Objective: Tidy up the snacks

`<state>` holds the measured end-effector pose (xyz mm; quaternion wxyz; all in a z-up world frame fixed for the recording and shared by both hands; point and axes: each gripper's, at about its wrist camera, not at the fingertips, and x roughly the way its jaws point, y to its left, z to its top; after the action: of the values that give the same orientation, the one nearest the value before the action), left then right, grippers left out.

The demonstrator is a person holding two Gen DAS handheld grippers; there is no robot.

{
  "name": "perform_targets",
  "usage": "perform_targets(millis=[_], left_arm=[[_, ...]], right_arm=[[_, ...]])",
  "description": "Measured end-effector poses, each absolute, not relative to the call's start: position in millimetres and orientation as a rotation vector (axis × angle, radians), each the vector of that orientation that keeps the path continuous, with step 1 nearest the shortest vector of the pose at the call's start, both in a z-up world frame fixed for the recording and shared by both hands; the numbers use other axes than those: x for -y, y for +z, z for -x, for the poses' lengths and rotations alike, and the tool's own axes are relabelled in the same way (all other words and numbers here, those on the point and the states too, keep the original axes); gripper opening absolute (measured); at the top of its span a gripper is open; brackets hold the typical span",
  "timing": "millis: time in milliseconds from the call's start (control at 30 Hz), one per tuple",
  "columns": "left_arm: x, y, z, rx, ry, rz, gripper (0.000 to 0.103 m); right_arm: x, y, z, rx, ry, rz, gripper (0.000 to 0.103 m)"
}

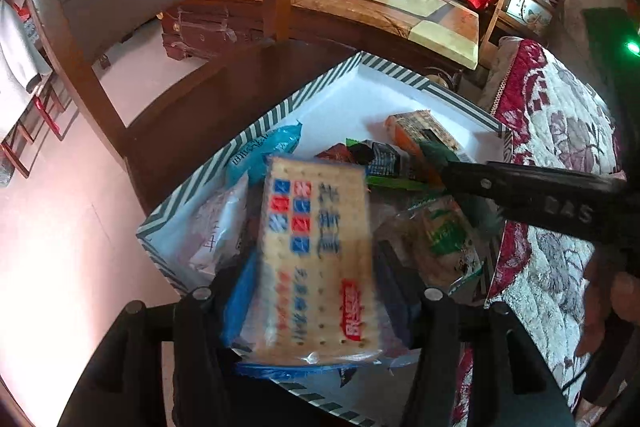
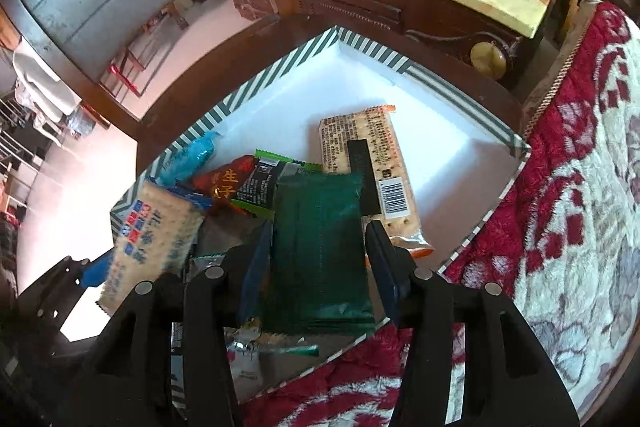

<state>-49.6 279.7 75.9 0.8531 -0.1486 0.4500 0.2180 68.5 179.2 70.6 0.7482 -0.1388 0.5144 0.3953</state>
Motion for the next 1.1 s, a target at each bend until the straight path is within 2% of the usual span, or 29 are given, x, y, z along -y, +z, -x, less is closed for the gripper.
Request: perform_targets(millis=[100, 233, 300, 700, 1100], left_arm=[[-276, 84, 54, -0.922, 0.469, 0.297, 0.077], [-261, 99, 62, -0.866, 0.473, 0.253, 0.087], [-251, 106, 66, -0.839, 0.458, 0.227, 0.091], [-206, 126, 79, -0.784, 0.363, 0.172, 0.094], [-188, 129, 80, -0.784, 0.346, 0.132, 0.094]], right_arm=[[-166, 82, -59, -1.087, 0.866, 0.293, 0.049], [-131, 100, -40, -1.014, 0.839, 0.258, 0.049], [-109, 105, -28, -0.982, 0.818, 0.233, 0.058], [-29, 105, 13, -0.957, 0.727, 0.242, 0.058], [-15, 104, 19, -0.971, 0.717, 0.234, 0.058]])
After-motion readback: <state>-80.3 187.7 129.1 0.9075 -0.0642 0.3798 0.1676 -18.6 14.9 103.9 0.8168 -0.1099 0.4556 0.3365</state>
